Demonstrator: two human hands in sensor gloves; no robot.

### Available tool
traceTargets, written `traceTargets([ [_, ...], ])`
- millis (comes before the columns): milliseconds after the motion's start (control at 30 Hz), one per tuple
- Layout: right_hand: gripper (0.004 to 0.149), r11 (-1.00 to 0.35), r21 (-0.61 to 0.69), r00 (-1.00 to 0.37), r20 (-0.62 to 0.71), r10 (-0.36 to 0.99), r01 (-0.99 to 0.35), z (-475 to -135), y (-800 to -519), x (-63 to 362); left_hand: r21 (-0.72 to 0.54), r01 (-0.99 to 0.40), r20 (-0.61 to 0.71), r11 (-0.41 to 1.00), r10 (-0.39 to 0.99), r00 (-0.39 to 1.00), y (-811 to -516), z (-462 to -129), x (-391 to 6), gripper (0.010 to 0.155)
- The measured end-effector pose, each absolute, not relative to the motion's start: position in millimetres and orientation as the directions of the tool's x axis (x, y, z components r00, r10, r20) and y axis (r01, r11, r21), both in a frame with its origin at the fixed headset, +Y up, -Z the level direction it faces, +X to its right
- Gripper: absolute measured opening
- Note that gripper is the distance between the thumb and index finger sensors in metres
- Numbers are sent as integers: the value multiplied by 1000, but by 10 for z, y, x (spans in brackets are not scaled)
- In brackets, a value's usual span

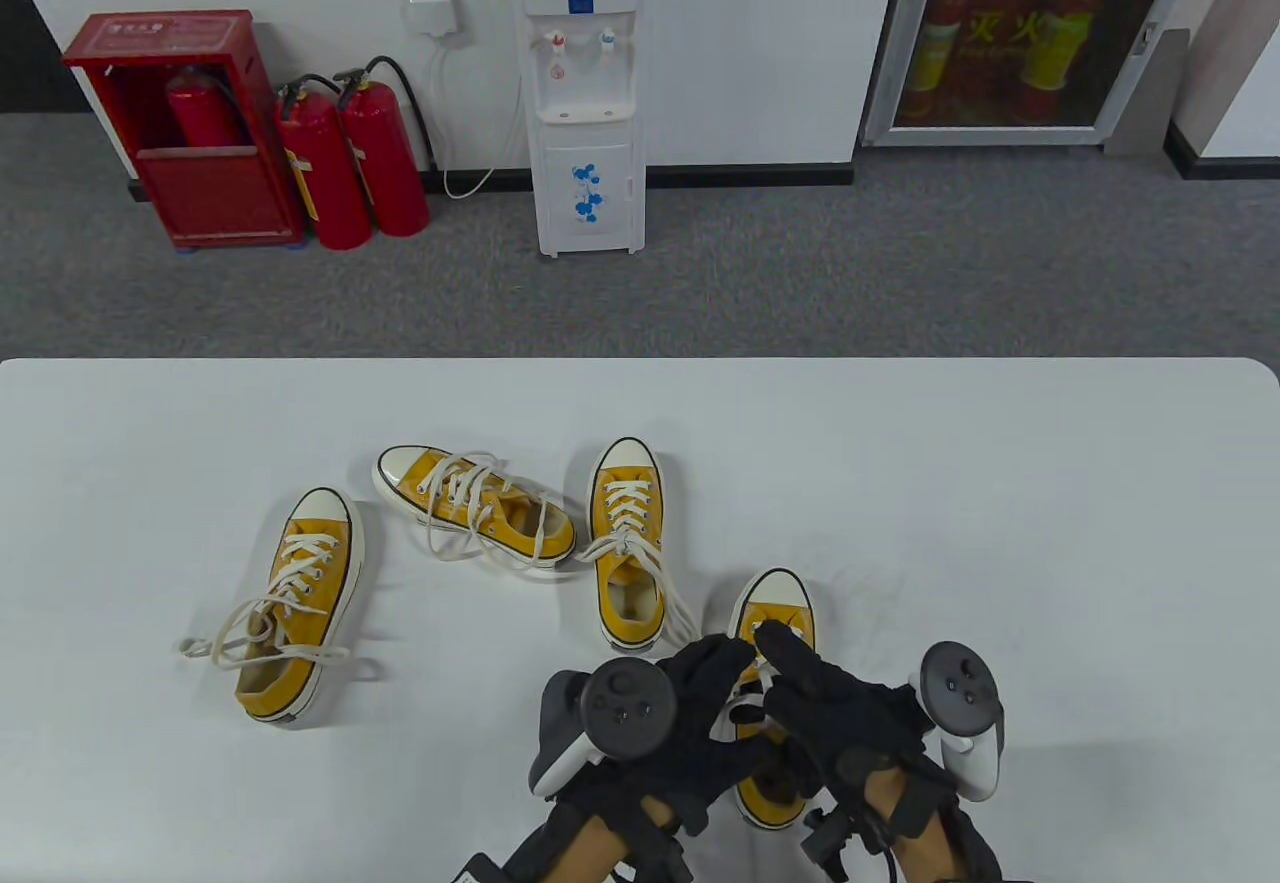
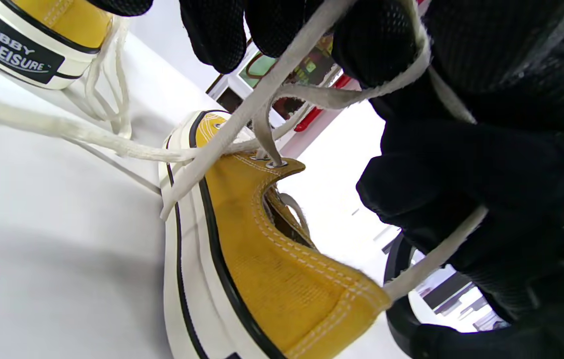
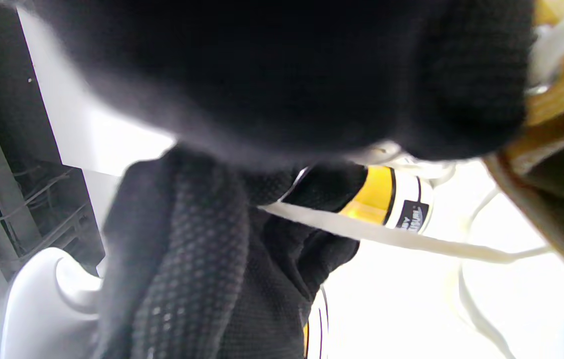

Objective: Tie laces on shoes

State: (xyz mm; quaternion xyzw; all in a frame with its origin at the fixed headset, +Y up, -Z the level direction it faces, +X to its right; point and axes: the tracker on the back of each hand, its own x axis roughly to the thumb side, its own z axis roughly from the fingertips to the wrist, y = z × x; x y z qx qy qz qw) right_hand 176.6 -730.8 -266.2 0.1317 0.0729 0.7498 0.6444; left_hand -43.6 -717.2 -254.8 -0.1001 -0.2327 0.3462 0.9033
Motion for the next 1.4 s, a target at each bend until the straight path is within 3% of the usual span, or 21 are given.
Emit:
traceTargets([
  [367, 71, -129, 324, -104, 93, 990, -937, -2652, -7320, 1726, -270, -577, 361, 771, 637, 681, -7165, -2524, -426, 83],
  [833, 82, -195, 385, -158, 127, 979, -902, -2635, -7314, 1654, -101, -574, 343, 813, 570, 747, -7129, -2534, -497, 60],
  [1033, 85, -219, 401, -185, 122, 975, -889, -2634, -7324, 1640, -73, -595, 320, 800, 584, 746, -7120, -2530, -520, 51],
  [1400, 85, -251, 394, -214, 136, 967, -884, -2649, -7302, 1711, -56, -670, 280, 740, 656, 701, -7079, -2560, -645, 48],
])
